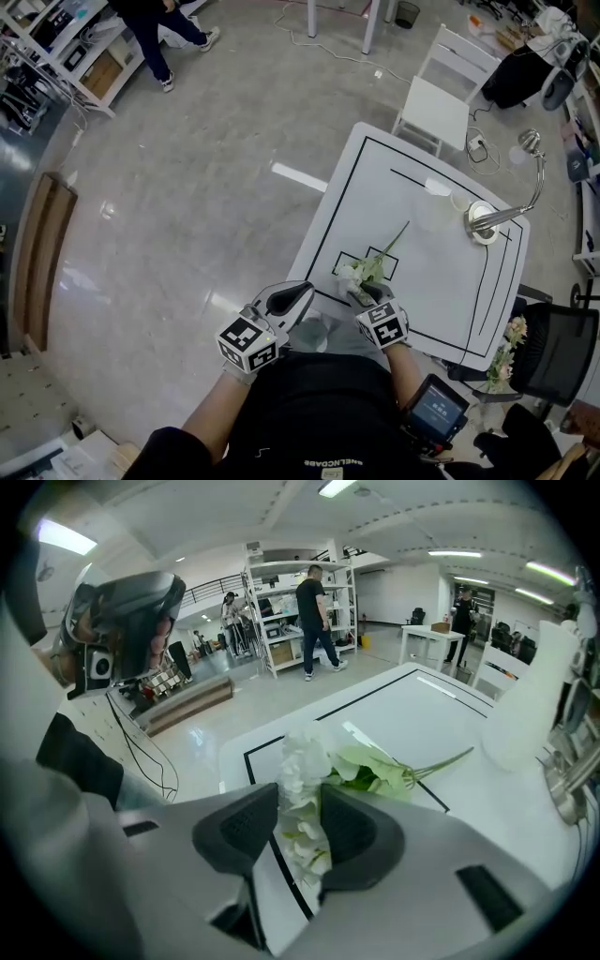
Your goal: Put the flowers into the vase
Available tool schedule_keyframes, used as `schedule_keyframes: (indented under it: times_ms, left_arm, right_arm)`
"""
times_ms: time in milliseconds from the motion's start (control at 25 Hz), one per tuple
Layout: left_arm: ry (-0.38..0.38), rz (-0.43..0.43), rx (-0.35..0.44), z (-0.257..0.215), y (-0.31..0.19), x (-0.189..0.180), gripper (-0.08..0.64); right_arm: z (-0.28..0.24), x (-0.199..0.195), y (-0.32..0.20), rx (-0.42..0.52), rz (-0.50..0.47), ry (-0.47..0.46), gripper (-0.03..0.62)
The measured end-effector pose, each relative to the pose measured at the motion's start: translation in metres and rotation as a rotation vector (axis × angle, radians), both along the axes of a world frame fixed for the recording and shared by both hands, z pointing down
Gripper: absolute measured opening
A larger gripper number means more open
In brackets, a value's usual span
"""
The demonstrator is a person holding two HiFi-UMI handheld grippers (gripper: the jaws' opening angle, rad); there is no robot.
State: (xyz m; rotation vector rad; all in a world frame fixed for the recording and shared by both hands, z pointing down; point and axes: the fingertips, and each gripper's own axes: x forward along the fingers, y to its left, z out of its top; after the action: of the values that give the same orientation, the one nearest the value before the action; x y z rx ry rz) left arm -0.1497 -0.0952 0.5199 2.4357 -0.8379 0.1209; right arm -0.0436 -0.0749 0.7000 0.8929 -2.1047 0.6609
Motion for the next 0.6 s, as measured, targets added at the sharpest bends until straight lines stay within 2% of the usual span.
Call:
schedule_keyframes:
  times_ms: [160, 280, 600]
  left_arm:
    - [-0.007, -0.006, -0.003, 0.001, 0.003, -0.002, 0.005]
    - [-0.01, -0.01, -0.004, 0.002, 0.005, -0.003, 0.005]
    - [-0.001, -0.003, -0.002, 0.001, 0.003, -0.001, 0.005]
  right_arm:
    - [0.001, 0.001, -0.003, 0.008, 0.011, -0.012, 0.119]
    - [-0.003, 0.004, -0.005, 0.024, 0.03, -0.023, 0.059]
    - [-0.031, 0.009, -0.018, 0.041, 0.102, -0.122, 0.037]
